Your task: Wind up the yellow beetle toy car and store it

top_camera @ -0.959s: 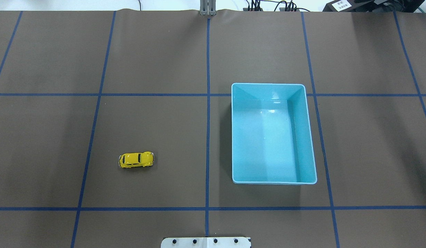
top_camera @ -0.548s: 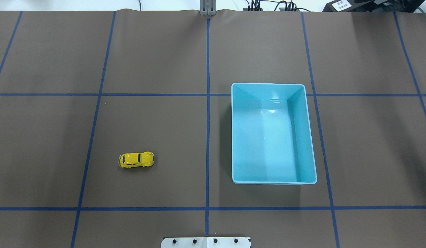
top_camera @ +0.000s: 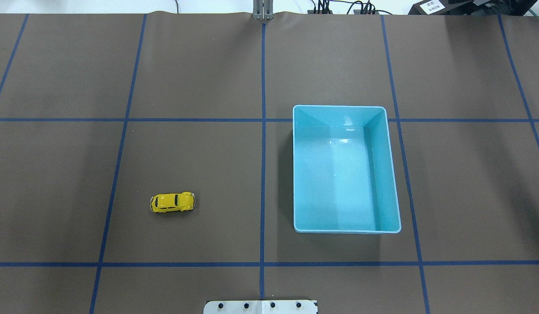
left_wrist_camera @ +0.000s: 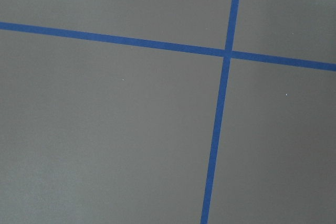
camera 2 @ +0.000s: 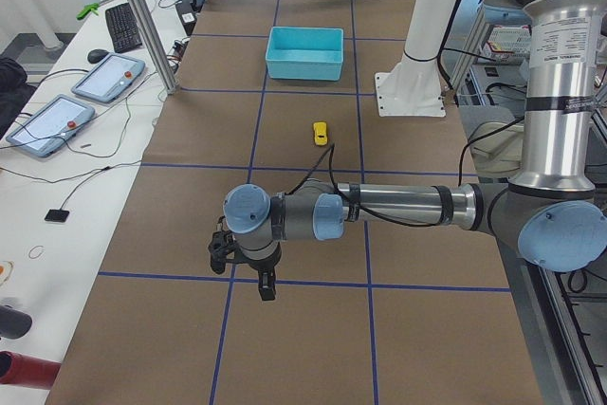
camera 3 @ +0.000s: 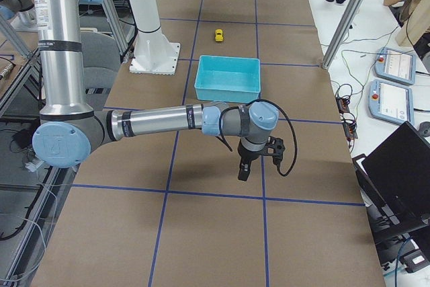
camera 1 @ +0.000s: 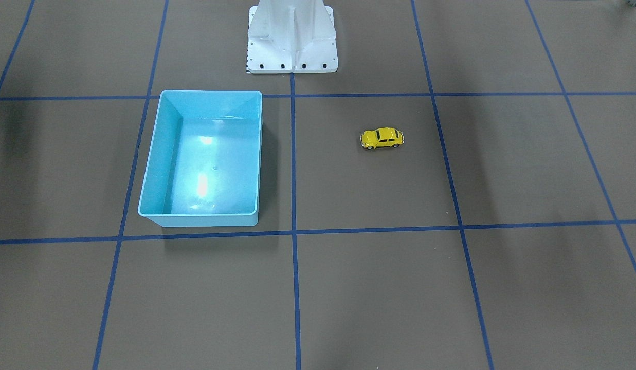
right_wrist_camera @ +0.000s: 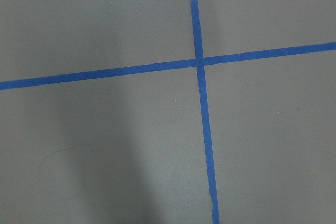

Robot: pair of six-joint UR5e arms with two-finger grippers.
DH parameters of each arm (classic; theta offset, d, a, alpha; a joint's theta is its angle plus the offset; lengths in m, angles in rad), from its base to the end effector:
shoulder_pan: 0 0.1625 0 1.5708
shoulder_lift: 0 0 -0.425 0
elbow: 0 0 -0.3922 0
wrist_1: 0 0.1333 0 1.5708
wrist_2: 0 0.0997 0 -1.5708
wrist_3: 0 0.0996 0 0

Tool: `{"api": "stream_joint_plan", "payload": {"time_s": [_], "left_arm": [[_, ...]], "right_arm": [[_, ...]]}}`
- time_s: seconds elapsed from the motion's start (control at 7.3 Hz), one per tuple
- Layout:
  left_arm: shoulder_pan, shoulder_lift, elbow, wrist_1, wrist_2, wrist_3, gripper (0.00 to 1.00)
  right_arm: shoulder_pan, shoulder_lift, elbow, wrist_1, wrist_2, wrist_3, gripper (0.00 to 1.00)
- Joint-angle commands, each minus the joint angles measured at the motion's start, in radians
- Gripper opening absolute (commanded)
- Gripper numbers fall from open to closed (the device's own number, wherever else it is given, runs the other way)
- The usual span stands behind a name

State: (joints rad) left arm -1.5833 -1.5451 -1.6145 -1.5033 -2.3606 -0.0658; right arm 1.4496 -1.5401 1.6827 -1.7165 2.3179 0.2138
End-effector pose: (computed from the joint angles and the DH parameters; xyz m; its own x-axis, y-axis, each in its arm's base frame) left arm -0.0685 -0.4765 0.6553 0.7011 -0.1095 -0.7046 0.0587 0.9936 -0.0960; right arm 0.0046 -0.5050 0.6049 0.7376 0.1260 0.6634 -0.0364 0.9884 -0.1472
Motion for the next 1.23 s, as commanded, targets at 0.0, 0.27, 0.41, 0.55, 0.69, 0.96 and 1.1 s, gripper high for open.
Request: {"api": "stream_joint_plan", "payload": {"time_s": [0.0,0.27,0.41,0.55,0.69,0.96,1.1], "left_arm": [[-0.001,0.013,-0.03,-0.003,-0.009,0.053,1.0],[0.002,0.005,-0.071,-0.003,-0.003,0.046,1.0],[0.011,-0.016,-0.147,0.041,-0.002,0.043,1.0],[0.022,-0.038,-0.203,0.09,-0.003,0.041,1.0],[0.058,-0.061,-0.247,0.118,-0.003,0.041,1.0],[0.142,-0.108,-0.312,0.126,-0.003,0.043,1.0],[0.196,-0.165,-0.324,0.142,-0.005,0.046,1.0]], "right_arm": [[0.0,0.0,-0.003,0.0,0.0,-0.001,1.0],[0.0,0.0,-0.003,0.0,0.0,-0.001,1.0],[0.0,0.001,-0.001,0.0,0.002,0.001,1.0],[0.0,0.0,-0.001,0.0,0.002,-0.001,1.0],[0.0,0.001,-0.001,0.0,0.002,0.001,1.0],[0.0,0.001,-0.001,0.0,0.002,0.001,1.0],[0.0,0.001,-0.001,0.0,0.002,0.001,1.0]]}}
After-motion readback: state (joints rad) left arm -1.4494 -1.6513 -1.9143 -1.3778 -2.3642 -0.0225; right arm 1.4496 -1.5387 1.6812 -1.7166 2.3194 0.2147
